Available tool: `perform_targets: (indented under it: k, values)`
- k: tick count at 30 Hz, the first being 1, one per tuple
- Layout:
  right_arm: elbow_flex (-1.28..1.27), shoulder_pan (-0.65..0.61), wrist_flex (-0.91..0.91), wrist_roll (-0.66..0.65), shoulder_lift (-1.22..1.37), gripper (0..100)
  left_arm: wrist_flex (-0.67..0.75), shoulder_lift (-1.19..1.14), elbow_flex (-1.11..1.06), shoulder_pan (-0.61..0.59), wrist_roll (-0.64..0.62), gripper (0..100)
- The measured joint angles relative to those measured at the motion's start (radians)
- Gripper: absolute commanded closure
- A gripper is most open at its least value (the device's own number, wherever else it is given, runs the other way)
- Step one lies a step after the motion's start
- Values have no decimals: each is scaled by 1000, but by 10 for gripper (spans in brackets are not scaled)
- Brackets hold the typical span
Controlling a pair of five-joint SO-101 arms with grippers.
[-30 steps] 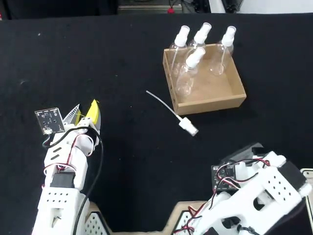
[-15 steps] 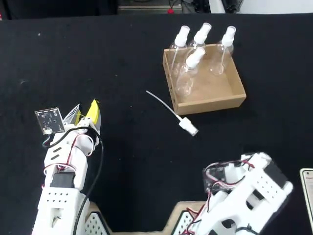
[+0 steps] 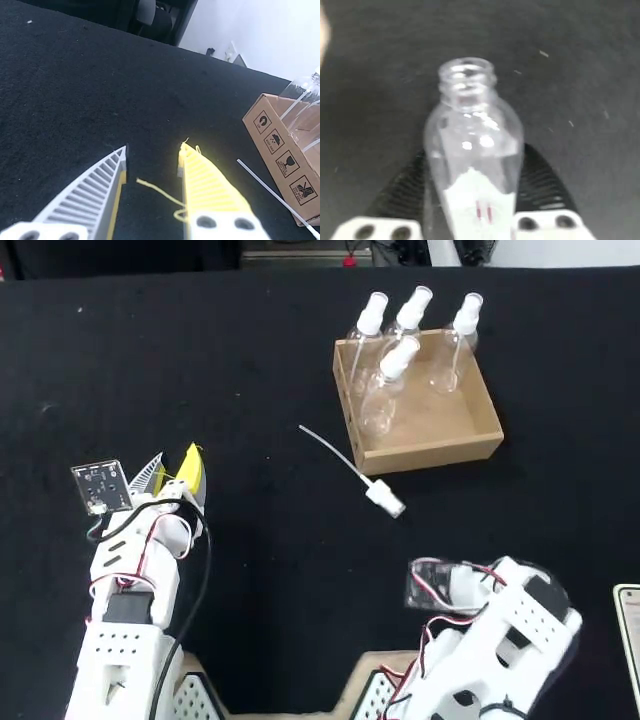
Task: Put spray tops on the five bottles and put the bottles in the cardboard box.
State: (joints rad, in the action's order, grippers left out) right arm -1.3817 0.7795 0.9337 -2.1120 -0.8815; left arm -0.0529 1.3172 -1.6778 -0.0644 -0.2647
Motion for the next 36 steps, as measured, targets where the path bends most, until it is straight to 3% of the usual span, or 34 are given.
perform_targets:
  k: [4,10,13,22,24,30,36]
  values:
    - [69,-52,0,347,0,983,0,0,0,0,0,830]
    - [198,-71,2,1030,0,982,0,0,0,0,0,830]
    - [239,-71,32,1234,20,982,0,0,0,0,0,830]
    - [502,-60,58,1554,433,982,0,0,0,0,0,830]
    - [569,-60,61,1576,565,963,0,0,0,0,0,830]
    - [741,-61,169,1587,836,741,0,0,0,0,0,830]
    - [861,-55,279,1587,875,741,0,0,0,0,0,830]
